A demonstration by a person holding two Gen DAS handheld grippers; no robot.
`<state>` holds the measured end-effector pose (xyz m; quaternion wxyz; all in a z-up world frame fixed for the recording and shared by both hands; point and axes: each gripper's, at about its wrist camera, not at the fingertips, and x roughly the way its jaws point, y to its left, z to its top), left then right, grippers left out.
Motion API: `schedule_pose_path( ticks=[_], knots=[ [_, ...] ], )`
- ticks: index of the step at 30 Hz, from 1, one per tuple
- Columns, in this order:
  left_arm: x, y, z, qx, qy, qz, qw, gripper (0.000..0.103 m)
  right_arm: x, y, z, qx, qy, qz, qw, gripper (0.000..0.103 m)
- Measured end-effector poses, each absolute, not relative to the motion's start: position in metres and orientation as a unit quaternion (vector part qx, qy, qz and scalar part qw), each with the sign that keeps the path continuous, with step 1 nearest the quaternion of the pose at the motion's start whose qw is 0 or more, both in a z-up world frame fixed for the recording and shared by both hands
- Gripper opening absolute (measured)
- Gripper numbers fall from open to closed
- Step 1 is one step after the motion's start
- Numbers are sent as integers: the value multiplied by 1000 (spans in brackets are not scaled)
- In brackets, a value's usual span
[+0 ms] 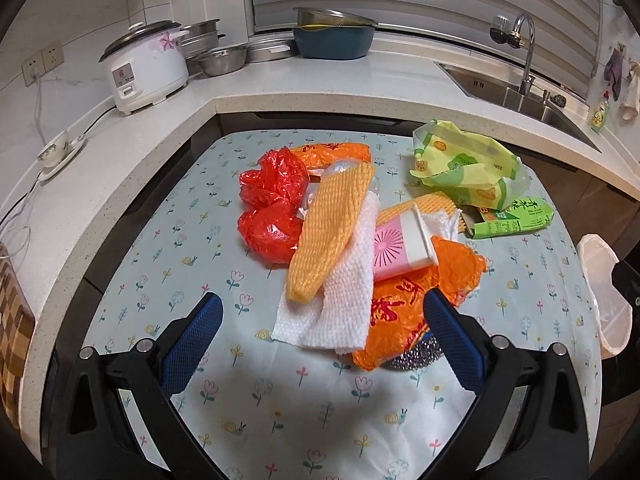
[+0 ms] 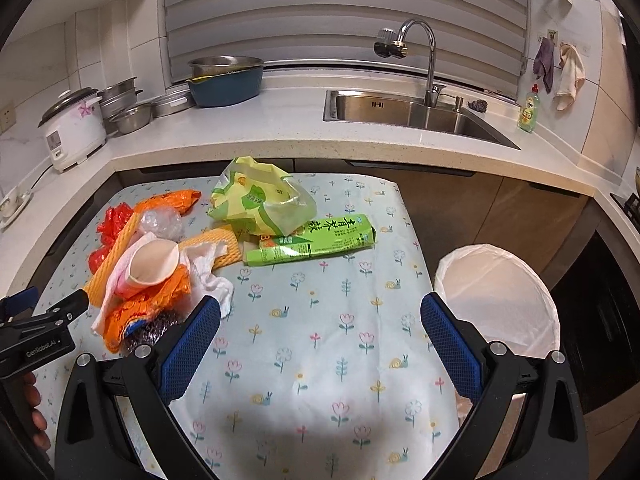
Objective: Collect trash
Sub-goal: 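Grasp the yellow-green plastic bag with the right gripper while the left gripper grasps the orange mesh sleeve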
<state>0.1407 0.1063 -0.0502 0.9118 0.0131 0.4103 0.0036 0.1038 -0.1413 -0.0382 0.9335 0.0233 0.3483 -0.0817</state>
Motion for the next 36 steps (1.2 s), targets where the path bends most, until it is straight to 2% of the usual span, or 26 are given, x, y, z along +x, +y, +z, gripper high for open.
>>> schedule_pose_path(
  ticks=[12,14,19,21,23,24,26,27,28,29,32,36],
  knots=[
    [215,108,-71,4,426,-2,905,94,225,-140,-49,26,345,-73,935,96],
    [225,109,-76,-2,434,-12,901,83,245,-138,-53,17,348,-73,934,96],
    [238,112,-84,-13,448,-29,893,65,283,-135,-61,4,357,-73,931,95],
    [240,112,-86,-13,452,-35,891,54,294,-133,-67,-4,366,-72,928,90],
    [242,113,-89,-17,457,-42,888,34,299,-130,-74,-12,376,-68,924,83],
    [243,114,-89,-21,460,-46,886,29,300,-129,-78,-16,382,-67,922,79],
    [242,116,-90,-27,463,-52,884,17,301,-127,-86,-17,395,-59,917,58],
    [242,117,-88,-29,462,-54,885,16,300,-127,-89,-12,401,-51,914,51],
    [240,118,-86,-31,459,-56,886,15,298,-127,-91,-7,407,-45,912,37],
    [237,118,-84,-33,456,-58,887,14,295,-127,-93,0,411,-36,911,28],
    [229,119,-75,-38,449,-64,890,13,282,-123,-91,2,406,-30,913,20],
    [217,120,-60,-44,439,-70,895,14,260,-119,-76,6,392,-23,919,15]
  ],
)
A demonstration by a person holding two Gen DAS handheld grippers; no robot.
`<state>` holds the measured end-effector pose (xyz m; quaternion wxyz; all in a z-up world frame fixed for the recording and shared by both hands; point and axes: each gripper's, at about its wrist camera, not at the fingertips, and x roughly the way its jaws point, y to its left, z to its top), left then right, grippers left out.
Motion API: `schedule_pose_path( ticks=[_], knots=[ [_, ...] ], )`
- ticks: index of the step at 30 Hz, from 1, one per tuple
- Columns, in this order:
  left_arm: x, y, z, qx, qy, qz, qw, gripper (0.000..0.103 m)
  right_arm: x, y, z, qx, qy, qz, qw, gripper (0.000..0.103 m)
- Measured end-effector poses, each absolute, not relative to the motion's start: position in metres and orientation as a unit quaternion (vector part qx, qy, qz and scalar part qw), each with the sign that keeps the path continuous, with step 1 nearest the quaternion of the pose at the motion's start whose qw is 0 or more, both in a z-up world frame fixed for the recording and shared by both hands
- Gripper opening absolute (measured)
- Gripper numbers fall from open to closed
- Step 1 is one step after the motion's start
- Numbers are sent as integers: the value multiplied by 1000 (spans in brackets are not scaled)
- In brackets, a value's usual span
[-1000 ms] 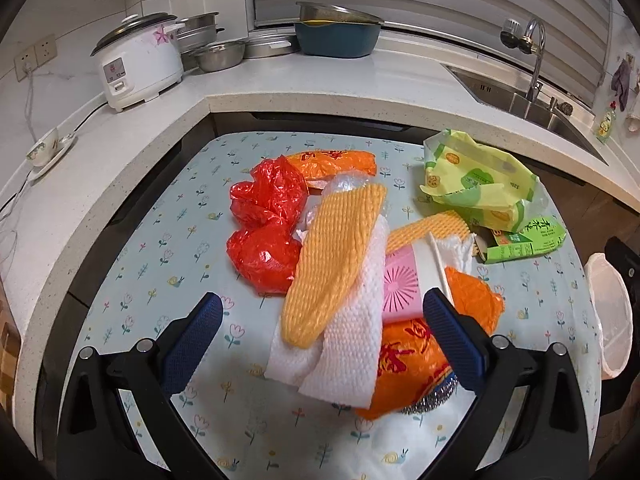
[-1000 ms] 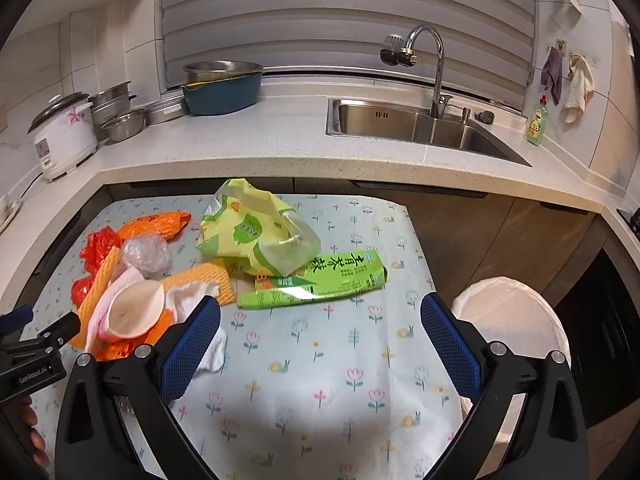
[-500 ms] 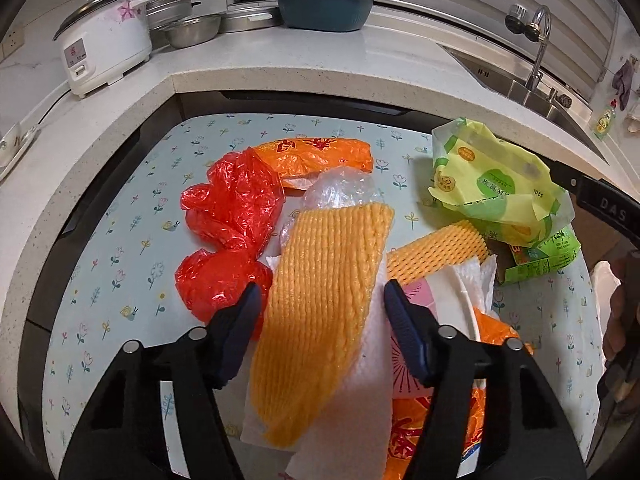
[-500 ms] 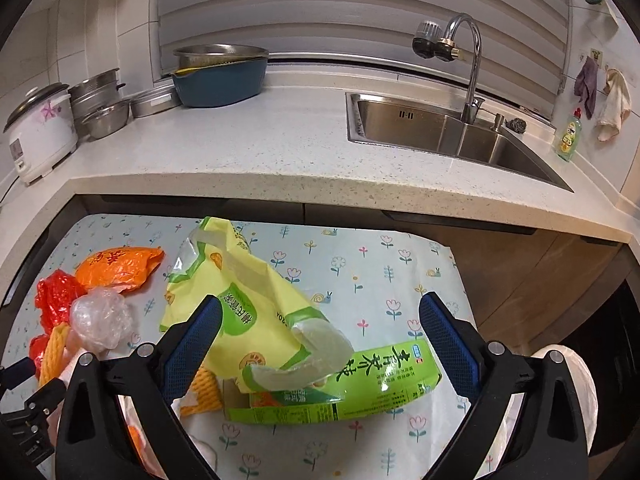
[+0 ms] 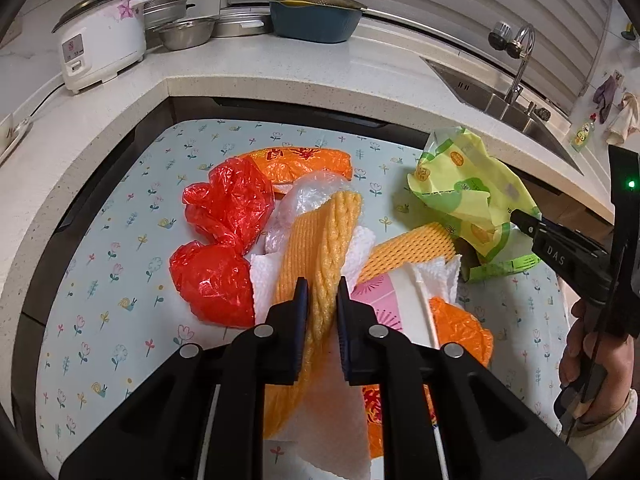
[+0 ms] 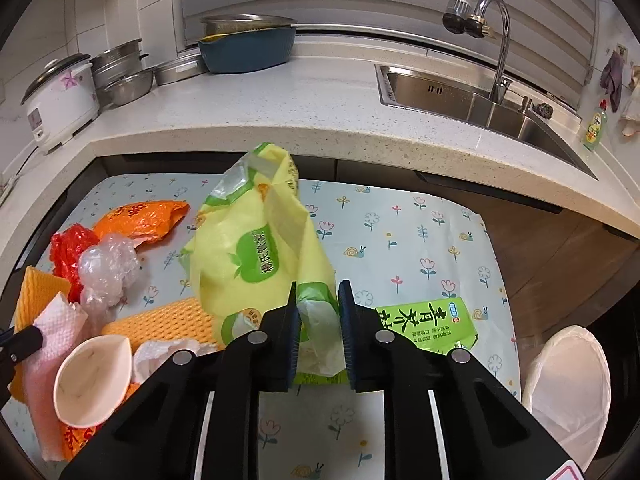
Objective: Collect trash
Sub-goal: 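Grasp the yellow-green plastic bag with the right gripper while the left gripper grasps the orange mesh sleeve, then lift the yellow-green bag with the right gripper and carry it over the bin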
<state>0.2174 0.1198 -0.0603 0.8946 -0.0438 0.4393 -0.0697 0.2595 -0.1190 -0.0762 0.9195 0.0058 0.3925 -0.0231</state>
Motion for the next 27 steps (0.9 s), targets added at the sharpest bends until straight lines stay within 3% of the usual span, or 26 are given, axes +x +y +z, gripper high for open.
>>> schedule_pose_path(
  ticks=[15,17,19,24,27],
  knots=[
    [157,102,-45,-46,446,-118,886,16,147,-125,-30,53,356,-6,933,8],
    [149,101,-48,-41,452,-115,884,27,132,-125,-29,52,356,-10,933,8],
    [141,102,-52,-35,455,-108,883,30,119,-127,-29,57,357,-9,932,8],
    [126,100,-56,-19,457,-103,883,29,90,-129,-29,63,356,-13,932,8],
    [121,100,-57,-16,456,-100,884,21,76,-129,-26,63,351,-16,934,8]
  ],
)
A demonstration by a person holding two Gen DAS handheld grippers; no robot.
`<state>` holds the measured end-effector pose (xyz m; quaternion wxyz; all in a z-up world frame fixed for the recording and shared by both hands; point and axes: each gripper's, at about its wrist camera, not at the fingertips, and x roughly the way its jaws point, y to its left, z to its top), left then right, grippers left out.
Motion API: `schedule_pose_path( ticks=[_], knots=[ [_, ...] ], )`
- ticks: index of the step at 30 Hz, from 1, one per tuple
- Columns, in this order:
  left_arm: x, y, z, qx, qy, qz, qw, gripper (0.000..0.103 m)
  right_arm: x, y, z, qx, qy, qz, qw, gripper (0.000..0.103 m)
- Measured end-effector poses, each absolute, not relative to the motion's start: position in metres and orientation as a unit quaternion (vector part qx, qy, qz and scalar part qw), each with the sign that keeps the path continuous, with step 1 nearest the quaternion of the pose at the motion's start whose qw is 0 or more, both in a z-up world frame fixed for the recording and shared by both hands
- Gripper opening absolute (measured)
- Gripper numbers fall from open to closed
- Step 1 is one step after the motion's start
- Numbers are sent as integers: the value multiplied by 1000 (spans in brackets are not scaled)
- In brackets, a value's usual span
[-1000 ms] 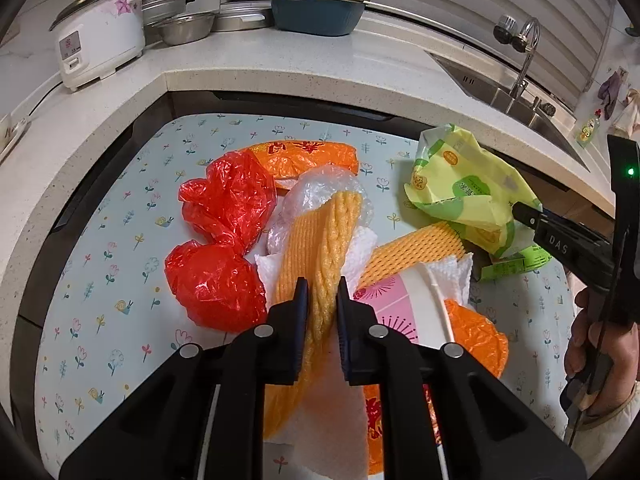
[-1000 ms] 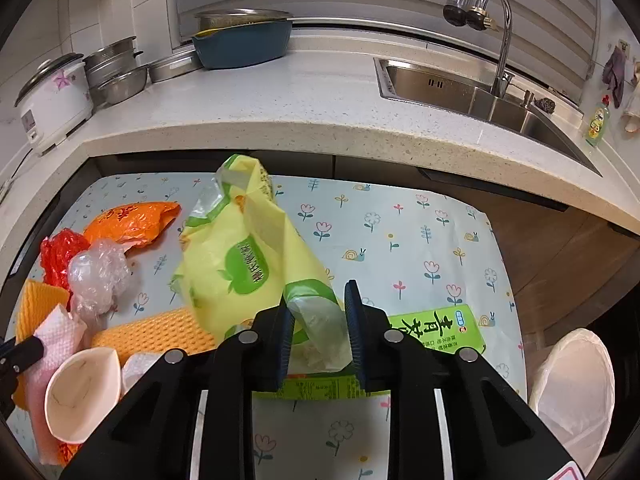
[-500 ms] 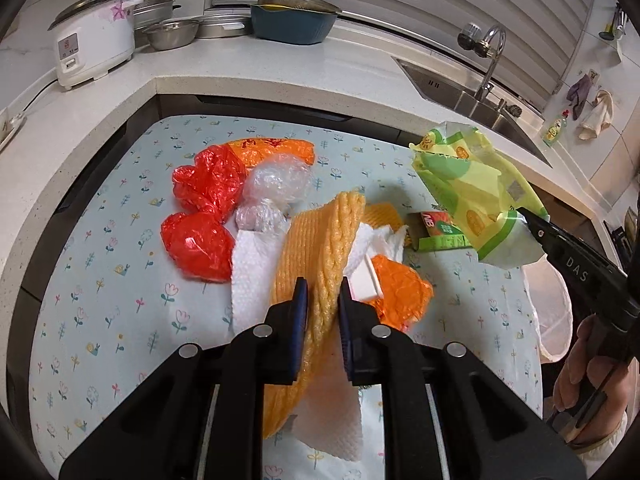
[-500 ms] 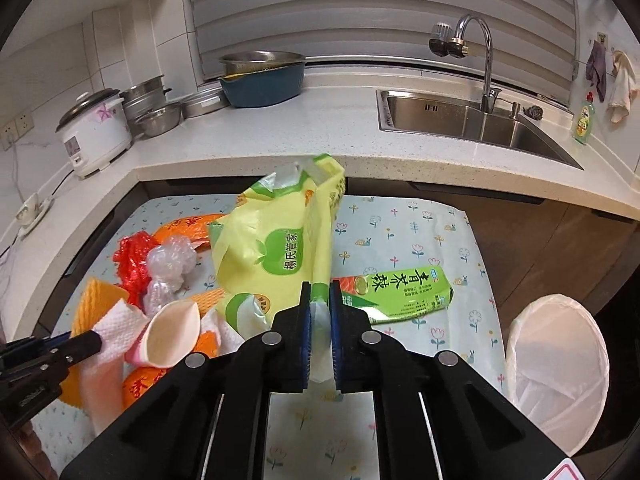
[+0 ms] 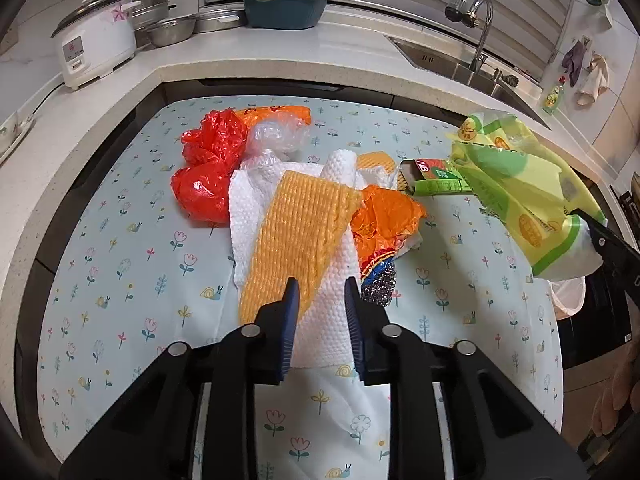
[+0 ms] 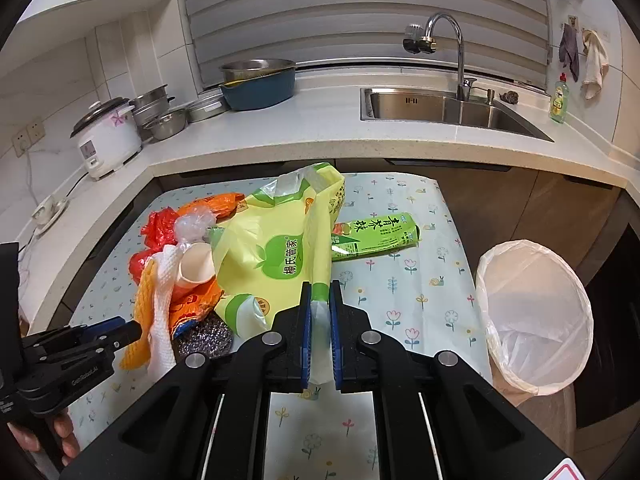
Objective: Collect trash
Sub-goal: 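Lift the yellow-green bag with the right gripper and carry it over the bin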
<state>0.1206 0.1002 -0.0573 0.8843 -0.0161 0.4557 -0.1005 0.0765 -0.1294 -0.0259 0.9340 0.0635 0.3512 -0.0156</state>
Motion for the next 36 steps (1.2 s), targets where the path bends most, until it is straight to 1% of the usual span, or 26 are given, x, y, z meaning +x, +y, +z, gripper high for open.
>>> schedule_pose_path(
  ticks=[3,4,5,7,10,12,13,14,15,17,27,36],
  knots=[
    [118,101,-58,-18,455,-98,885,21,67,-131,-23,64,349,-17,935,8],
    [117,100,-57,-14,451,-93,888,24,65,-132,-22,64,348,-17,935,8],
    [118,100,-58,-11,450,-90,889,31,62,-132,-22,64,348,-17,935,8],
    [120,100,-60,-8,450,-82,889,38,60,-134,-23,66,350,-18,934,8],
    [125,101,-69,-5,455,-79,887,38,56,-134,-28,67,355,-18,932,8],
    [129,101,-75,-2,462,-79,884,37,55,-135,-30,68,359,-19,931,8],
    [129,101,-77,-1,462,-81,883,30,54,-135,-32,69,360,-19,930,8],
    [129,101,-78,-1,465,-81,882,17,53,-135,-32,70,361,-18,930,8],
    [130,101,-79,-3,468,-85,880,14,52,-135,-33,70,362,-18,929,8],
    [128,101,-77,-5,466,-87,880,9,50,-135,-33,70,361,-16,930,8],
    [100,82,-32,7,416,-104,904,9,34,-134,-19,65,342,-9,938,8],
    [77,32,-9,24,396,-155,905,9,11,-161,-11,80,328,-28,941,8]
  ],
)
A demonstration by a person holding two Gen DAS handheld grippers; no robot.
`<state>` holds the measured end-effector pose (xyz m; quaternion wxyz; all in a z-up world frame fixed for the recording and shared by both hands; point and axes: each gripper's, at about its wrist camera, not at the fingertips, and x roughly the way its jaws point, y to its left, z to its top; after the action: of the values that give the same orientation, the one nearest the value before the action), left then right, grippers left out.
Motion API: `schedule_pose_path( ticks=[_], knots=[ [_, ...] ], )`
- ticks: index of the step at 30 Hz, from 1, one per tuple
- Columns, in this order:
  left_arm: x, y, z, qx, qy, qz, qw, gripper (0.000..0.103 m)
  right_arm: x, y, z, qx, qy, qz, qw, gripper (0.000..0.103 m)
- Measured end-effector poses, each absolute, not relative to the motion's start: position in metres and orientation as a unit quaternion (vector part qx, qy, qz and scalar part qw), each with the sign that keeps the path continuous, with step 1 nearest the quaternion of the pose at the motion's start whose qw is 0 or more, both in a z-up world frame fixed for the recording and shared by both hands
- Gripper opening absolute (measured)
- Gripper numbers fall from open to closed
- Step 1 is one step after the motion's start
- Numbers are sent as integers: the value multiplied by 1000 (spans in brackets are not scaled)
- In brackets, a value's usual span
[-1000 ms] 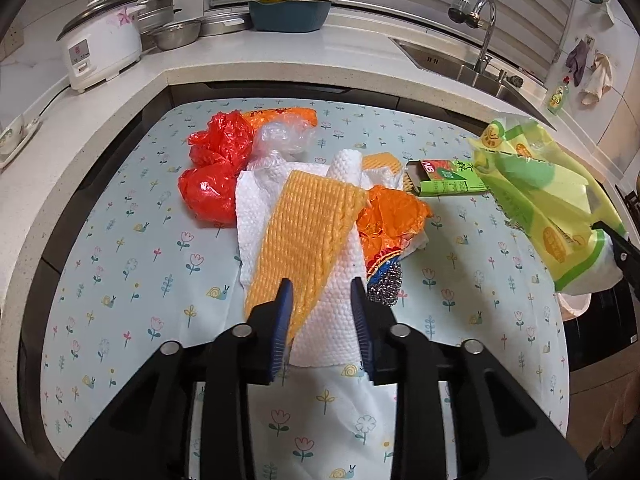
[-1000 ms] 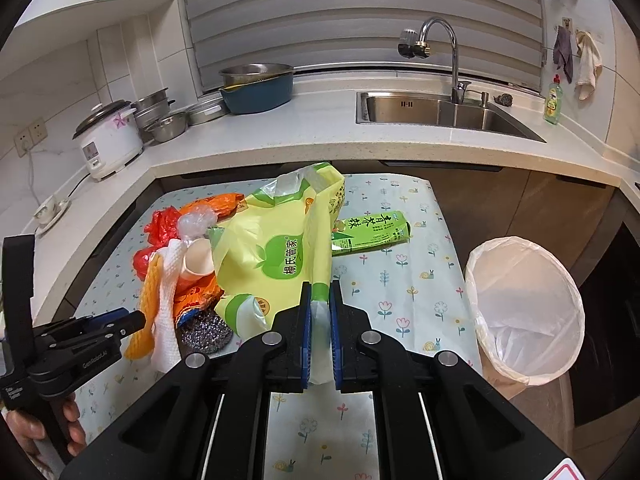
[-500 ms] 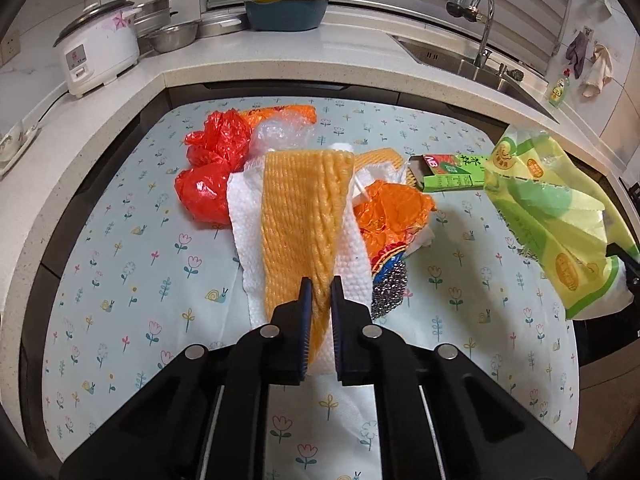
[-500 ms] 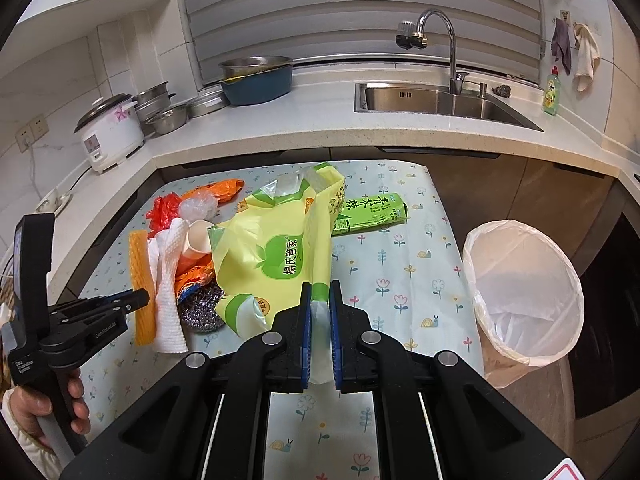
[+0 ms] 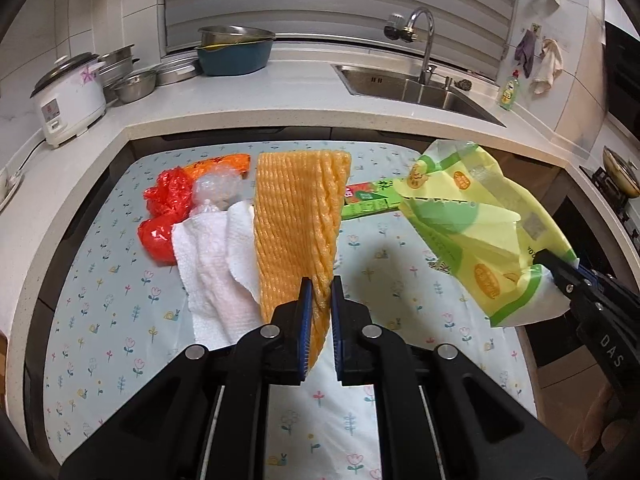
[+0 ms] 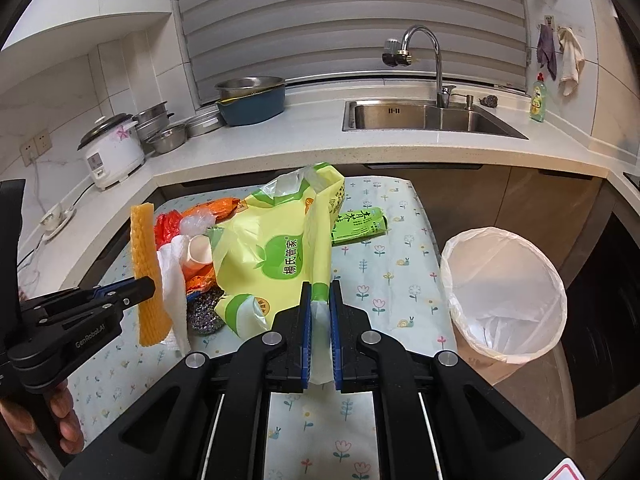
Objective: Collect trash
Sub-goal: 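Lift the yellow-green bag with the right gripper and carry it over the bin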
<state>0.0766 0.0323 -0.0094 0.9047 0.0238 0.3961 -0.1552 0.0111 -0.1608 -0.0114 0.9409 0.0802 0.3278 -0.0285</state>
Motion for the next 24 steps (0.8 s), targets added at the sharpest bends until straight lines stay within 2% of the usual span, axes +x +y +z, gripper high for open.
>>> schedule_pose_path(
  ticks=[10,24],
  knots=[
    [63,-47,0,48,383,-223,895,9,-15,-214,-14,103,321,-75,939,8],
    [64,-157,-22,77,401,-318,856,9,-31,-312,-37,145,330,-166,918,8]
  ],
)
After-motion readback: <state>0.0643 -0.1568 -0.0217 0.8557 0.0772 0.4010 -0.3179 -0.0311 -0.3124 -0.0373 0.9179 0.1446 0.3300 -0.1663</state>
